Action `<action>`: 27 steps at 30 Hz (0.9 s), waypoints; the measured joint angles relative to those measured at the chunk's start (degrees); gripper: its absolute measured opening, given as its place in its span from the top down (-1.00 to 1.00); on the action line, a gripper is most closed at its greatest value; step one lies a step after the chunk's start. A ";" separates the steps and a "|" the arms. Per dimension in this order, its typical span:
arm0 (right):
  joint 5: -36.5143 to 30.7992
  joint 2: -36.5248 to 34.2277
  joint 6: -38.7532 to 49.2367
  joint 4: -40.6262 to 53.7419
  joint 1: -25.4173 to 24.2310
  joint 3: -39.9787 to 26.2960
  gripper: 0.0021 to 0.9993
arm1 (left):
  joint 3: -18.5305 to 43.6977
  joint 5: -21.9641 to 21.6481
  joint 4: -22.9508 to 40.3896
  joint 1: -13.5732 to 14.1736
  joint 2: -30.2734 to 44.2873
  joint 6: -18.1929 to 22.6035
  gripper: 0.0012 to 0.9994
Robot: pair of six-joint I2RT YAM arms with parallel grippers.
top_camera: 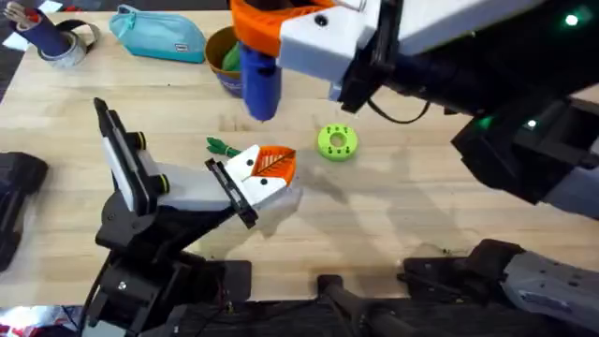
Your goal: Pick up the gripper from the table and insert it into the empty holder that is missing its gripper. Then pick up a screw, insert it into the mounting hole, and use the screwdriver to tighten it. Finally, clean up the table by picking up the vegetable and placing it into the bucket.
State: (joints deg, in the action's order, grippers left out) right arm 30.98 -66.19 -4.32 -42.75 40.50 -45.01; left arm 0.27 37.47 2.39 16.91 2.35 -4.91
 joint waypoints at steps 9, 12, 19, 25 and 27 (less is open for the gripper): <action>-1.66 -0.05 3.40 6.61 -4.94 0.02 0.94 | 0.00 0.00 0.00 0.00 0.00 0.00 0.98; -4.06 -0.05 7.35 12.79 -7.45 0.02 0.94 | 0.00 0.02 0.00 0.00 0.00 0.00 0.98; -19.01 -0.20 19.62 29.38 -12.78 0.11 0.94 | 0.00 0.00 0.08 0.00 0.00 0.00 0.98; -25.63 -0.33 27.23 39.97 -14.31 0.22 0.94 | 0.00 0.02 0.39 0.00 0.00 0.00 0.98; -25.79 -0.43 28.56 40.78 -14.27 0.24 0.94 | 0.00 0.00 0.37 0.00 0.00 0.00 0.98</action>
State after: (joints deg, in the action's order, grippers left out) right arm 5.19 -66.62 24.24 -1.97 26.23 -44.77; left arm 0.27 37.47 2.76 16.91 2.35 -4.91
